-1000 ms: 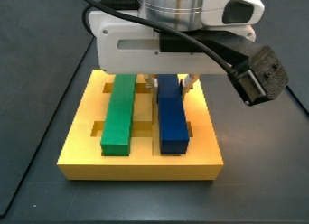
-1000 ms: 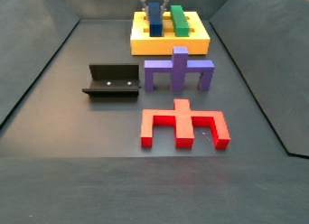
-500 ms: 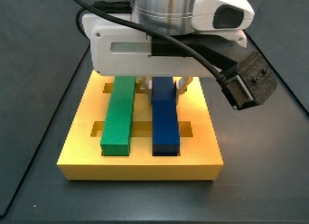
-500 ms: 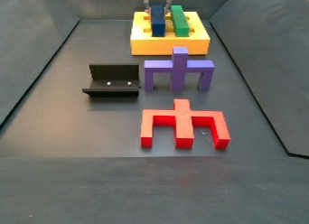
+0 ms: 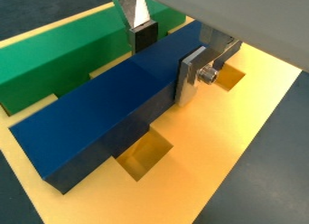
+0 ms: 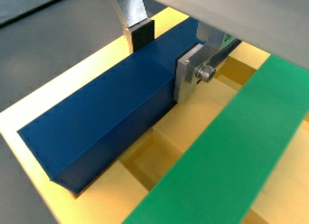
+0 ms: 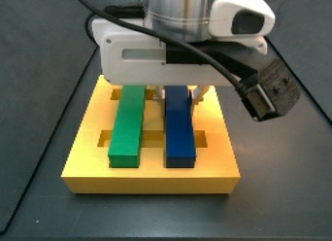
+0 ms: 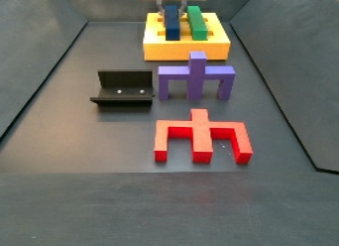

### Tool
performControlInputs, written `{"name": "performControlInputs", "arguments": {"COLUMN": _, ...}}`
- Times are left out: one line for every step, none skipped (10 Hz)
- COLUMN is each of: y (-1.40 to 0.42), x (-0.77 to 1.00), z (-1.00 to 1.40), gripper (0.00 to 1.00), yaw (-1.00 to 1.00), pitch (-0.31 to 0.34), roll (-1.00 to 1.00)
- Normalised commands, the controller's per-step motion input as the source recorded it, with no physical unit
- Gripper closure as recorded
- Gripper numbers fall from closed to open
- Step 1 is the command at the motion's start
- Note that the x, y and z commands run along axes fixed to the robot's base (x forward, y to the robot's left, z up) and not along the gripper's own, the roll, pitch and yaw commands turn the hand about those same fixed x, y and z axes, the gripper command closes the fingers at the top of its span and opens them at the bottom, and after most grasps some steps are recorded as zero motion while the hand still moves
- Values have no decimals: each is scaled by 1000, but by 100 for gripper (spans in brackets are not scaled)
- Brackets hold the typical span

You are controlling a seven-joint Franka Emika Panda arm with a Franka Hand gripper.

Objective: Pick up the blue object. Move up. Move to above the board. Insert the blue object.
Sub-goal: Insert the blue object.

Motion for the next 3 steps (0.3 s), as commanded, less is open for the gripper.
{"name": "performControlInputs", "arguments": {"y": 0, "x": 0, "z": -569, "gripper": 100, "yaw": -54, "pitch": -103, "roll": 0}}
{"name": "performControlInputs", "arguments": {"y": 0, "x": -23, "z": -349, "gripper": 100, "yaw": -9, "pitch": -107, "roll": 0}}
{"name": "performControlInputs", "arguments": {"y": 0, "x": 0, "z": 0, "gripper": 100, "yaw": 0, "pitch": 0, "roll": 0}}
